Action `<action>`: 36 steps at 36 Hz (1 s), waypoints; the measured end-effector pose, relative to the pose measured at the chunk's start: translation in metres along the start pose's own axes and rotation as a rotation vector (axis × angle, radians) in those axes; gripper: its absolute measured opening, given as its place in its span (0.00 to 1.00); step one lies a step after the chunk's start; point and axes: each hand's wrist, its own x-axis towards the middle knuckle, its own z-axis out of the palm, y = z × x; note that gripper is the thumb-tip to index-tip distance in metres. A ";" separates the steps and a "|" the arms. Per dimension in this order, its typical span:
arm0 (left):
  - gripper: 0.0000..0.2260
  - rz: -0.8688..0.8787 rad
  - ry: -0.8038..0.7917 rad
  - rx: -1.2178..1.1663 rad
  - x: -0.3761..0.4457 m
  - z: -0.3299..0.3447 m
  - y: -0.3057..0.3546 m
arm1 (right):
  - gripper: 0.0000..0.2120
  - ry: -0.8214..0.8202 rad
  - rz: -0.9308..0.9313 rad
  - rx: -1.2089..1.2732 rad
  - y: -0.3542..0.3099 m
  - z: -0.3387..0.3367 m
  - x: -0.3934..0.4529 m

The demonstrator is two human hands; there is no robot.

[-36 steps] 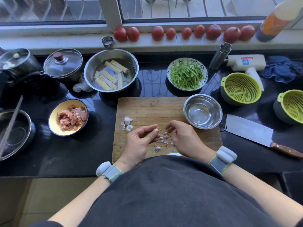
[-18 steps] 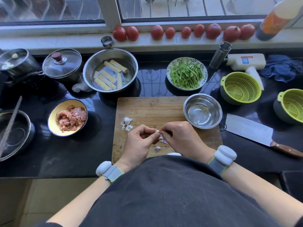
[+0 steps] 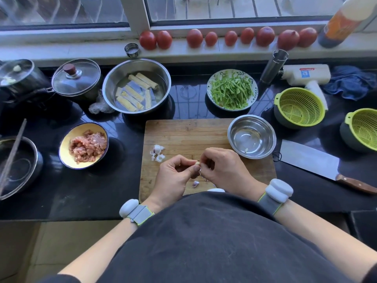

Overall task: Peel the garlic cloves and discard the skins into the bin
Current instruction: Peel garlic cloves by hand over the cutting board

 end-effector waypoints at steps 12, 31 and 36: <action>0.04 -0.020 -0.027 -0.148 0.000 0.003 0.000 | 0.05 0.030 0.138 0.067 0.002 0.005 -0.002; 0.12 -0.292 -0.057 -0.632 -0.003 0.000 0.007 | 0.14 -0.104 0.409 -0.075 0.015 0.009 -0.002; 0.13 -0.306 -0.047 -0.621 -0.002 -0.001 0.004 | 0.04 -0.251 0.416 -0.101 0.023 0.009 -0.007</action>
